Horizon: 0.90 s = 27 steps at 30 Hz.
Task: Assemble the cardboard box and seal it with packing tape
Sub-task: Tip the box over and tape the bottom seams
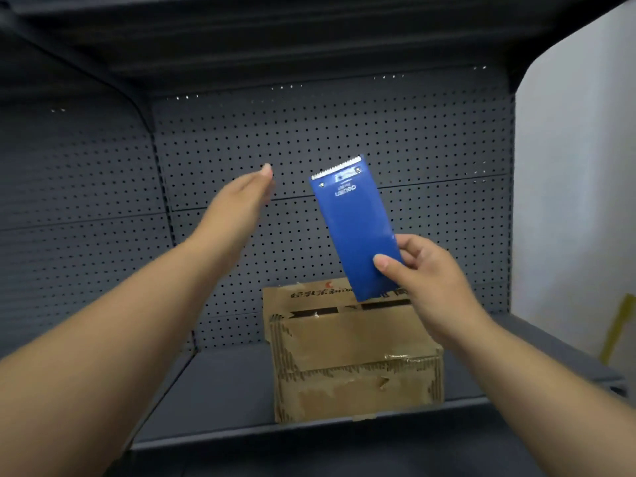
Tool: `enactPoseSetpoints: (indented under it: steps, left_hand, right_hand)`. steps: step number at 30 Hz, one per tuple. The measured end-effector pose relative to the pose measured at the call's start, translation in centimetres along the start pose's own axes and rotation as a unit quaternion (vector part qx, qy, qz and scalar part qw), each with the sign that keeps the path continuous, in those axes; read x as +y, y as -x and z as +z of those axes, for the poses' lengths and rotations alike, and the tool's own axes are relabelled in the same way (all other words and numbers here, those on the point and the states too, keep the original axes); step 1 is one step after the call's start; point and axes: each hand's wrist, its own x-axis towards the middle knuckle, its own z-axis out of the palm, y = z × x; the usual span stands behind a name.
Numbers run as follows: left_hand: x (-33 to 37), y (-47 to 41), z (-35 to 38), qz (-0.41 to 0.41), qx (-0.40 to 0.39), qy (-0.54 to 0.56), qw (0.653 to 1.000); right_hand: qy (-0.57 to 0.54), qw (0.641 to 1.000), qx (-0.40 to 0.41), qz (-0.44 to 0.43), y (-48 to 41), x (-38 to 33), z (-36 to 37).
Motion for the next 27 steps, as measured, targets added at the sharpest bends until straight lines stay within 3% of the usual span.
enactPoseSetpoints:
  steps: [4,10,16,20,27]
  left_hand:
    - [2.5,2.3,-1.1,-0.055,-0.125,0.034,0.99]
    - [3.2,6.8,-3.0,-0.097,-0.249,0.026,0.963]
    - [4.9,10.8,-4.5,-0.127,-0.287,0.001,0.95]
    - [6.0,12.9,-4.8,-0.168,-0.261,-0.02,0.95]
    - [5.6,19.0,-3.2,-0.277,-0.293,-0.066,0.913]
  right_hand:
    - [-0.004,0.999,-0.04,0.013,3.7,-0.5,1.9]
    - [-0.016,0.996,-0.079,0.03,8.8,-1.3,2.8]
    - [0.043,0.991,-0.114,0.046,12.9,-3.8,2.6]
    - [0.068,0.979,-0.164,0.098,15.4,-5.8,2.6]
    - [0.005,0.968,-0.137,0.208,23.2,-7.8,2.1]
